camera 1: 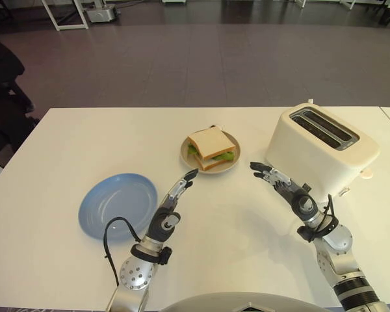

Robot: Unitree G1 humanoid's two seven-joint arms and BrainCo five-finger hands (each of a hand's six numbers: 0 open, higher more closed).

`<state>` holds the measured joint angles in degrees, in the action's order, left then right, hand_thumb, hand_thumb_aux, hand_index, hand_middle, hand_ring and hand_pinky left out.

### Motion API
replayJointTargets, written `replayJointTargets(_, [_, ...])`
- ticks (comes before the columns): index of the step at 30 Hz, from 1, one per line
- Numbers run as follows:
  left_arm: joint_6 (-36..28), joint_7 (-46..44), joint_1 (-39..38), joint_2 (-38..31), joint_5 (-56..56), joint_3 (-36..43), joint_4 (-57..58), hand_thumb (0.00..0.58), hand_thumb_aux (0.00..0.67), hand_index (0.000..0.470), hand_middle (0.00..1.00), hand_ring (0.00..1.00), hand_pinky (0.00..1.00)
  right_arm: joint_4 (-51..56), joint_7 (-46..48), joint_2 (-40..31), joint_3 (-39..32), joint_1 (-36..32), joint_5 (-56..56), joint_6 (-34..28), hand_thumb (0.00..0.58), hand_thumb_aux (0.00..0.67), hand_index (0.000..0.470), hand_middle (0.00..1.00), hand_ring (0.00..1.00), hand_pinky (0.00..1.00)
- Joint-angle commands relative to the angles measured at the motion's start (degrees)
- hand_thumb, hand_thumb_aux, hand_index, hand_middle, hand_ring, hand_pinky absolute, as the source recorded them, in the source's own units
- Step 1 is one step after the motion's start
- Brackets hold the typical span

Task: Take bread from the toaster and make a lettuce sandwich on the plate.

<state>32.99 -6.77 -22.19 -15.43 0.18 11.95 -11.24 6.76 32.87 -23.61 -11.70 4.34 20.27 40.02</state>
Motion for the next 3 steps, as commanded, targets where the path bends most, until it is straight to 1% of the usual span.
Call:
replayJointTargets(1, [-0.2, -0.8, 0.0, 0.8, 0.7, -0.6, 0.7, 0.0, 0.0, 0.0, 0.0, 0.0, 0.0, -0.5, 1.3, 0.9, 1.6, 0.5, -0.3, -1.2, 0.0, 0.0, 0.0, 0.0, 0.0, 0.0])
replayJointTargets(3, [-0.2, -1.1, -0.1, 1.2, 0.9, -0.7, 0.9, 0.0, 0.0, 0.0, 0.0, 0.0, 0.0, -0.6, 1.8, 1.4, 2.1, 0.5, -0.3, -1.6, 0.0, 0.0, 0.0, 0.0, 0.0, 0.0])
